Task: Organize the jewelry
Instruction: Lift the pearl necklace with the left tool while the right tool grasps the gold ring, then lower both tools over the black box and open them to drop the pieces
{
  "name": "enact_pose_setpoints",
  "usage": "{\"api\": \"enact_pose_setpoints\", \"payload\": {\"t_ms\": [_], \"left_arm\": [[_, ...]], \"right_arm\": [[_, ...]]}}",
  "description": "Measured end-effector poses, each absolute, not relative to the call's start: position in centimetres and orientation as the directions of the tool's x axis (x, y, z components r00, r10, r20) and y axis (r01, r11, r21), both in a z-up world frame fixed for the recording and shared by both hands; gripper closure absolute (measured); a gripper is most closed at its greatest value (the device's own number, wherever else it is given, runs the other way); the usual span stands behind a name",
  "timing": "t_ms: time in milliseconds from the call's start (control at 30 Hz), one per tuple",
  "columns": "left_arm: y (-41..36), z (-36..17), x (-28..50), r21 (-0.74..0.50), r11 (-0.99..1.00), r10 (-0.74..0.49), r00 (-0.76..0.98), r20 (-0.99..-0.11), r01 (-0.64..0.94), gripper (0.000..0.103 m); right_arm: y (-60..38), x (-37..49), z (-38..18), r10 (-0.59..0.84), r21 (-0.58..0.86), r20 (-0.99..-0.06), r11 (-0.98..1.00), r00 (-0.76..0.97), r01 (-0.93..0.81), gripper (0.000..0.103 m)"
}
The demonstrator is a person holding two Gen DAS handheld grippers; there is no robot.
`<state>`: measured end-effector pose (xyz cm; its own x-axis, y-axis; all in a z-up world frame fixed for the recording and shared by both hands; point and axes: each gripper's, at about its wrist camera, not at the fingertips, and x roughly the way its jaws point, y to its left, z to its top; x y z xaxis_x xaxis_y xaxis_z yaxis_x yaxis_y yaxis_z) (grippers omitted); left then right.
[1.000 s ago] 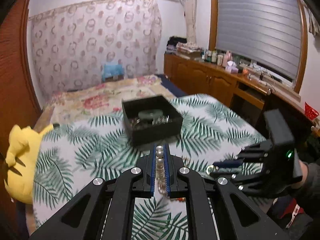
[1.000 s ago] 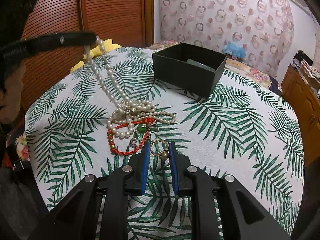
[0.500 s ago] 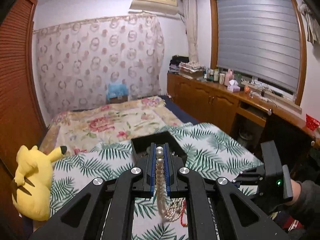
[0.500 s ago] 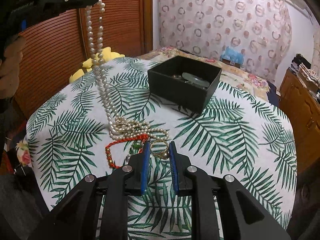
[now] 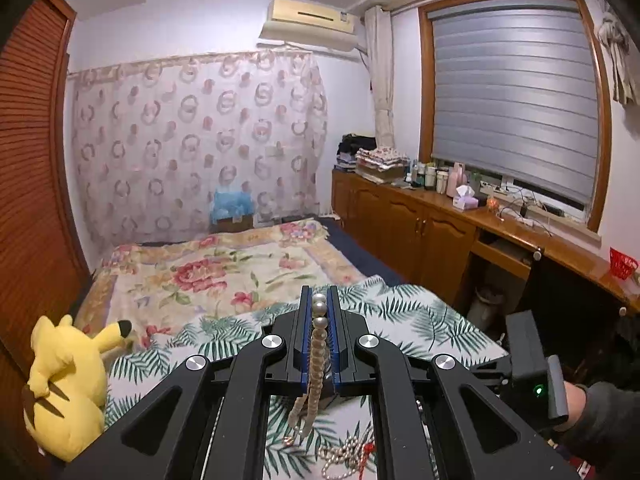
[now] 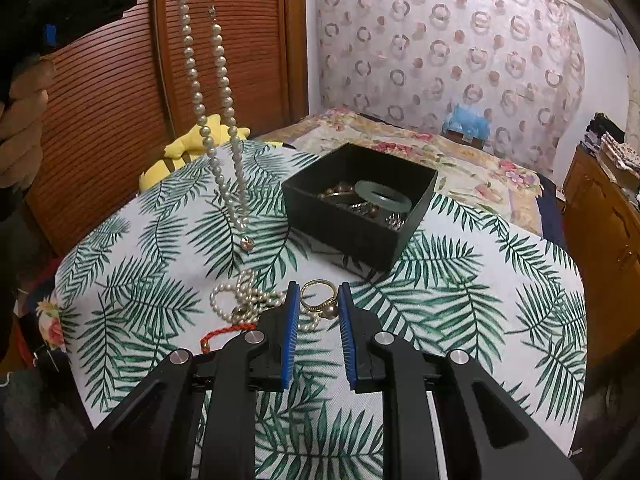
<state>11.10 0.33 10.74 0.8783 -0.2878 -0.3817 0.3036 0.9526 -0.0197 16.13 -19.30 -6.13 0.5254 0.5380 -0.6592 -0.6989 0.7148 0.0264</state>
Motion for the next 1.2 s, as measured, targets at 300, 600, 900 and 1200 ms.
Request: {"api": "enact_pose_setpoints", "payload": {"t_ms": [300,600,900,1200], "left_arm": [[-0.5,13.3,14.4,0.008,0.956,-0.270,0.893,-0.359,0.292,0.096],[-1.7,12.9,18.8,0.015,0.953,-0.273,0.877,-0.395,0.303,0.096],[-0.8,8.0,22.9,-0.018,0.960,-0.253,0.832,-0.494,0.281,0.096],[-0.5,3.0,24.1,-0.034,0.961,-0.241,0.776,-0.583,0.273,0.096]], "right_arm": [[-19.4,19.2,-4.4,0.552,0.029,-0.643,0.710,0.531,-0.703,0.082],[-19.2,22.9,-2.9,0.564,0.034,-0.628,0.708,0.536,-0.705,0.082],[-17.7,25.9,-3.6,0.559,0.028,-0.642,0.701,0.524,-0.713,0.082],[-15.6,27.7,-5.7,0.549,0.032,-0.673,0.691,0.496,-0.722,0.081]]}}
